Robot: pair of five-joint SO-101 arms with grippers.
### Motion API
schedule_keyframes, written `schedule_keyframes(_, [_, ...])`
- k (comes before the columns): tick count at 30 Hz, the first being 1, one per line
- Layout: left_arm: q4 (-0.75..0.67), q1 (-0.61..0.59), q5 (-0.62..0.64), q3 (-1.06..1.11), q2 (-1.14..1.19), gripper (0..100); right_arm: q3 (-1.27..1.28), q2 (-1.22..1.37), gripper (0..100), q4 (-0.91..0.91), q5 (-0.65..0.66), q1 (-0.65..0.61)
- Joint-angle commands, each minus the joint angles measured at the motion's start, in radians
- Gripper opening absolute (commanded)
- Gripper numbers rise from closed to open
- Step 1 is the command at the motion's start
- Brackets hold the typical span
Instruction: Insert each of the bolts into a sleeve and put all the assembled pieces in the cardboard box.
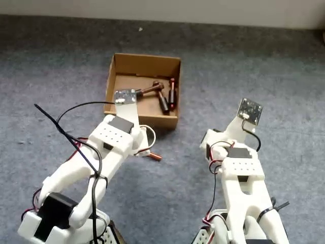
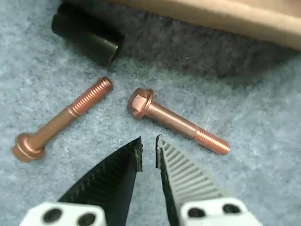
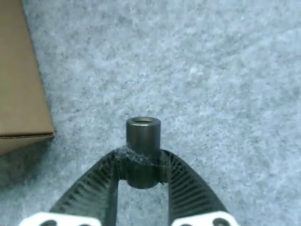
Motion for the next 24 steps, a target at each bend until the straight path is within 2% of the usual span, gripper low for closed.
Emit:
schedule_keyframes(1, [-0.026, 0.002, 0.120, -0.042, -0.015, 18, -0.008, -0.001, 0.5, -0.019, -0.008, 0.012])
schedule_keyframes(5, [-0.020, 0.002, 0.176, -0.053, -0.007, 35, -0.008, -0.001, 0.5, -0.019, -0.006, 0.012])
schedule_keyframes(7, [-0.023, 0.001, 0.201, -0.058, 0.013, 36, -0.008, -0.001, 0.5, -0.019, -0.006, 0.012])
schedule_keyframes(16, [-0.164, -0.008, 0.224, -0.059, 0.185, 22, 0.004, -0.001, 0.5, -0.019, -0.002, 0.012])
schedule_keyframes(24, [-0.227, -0.104, 0.226, -0.059, 0.214, 9, 0.013, -0.002, 0.5, -0.019, -0.002, 0.010])
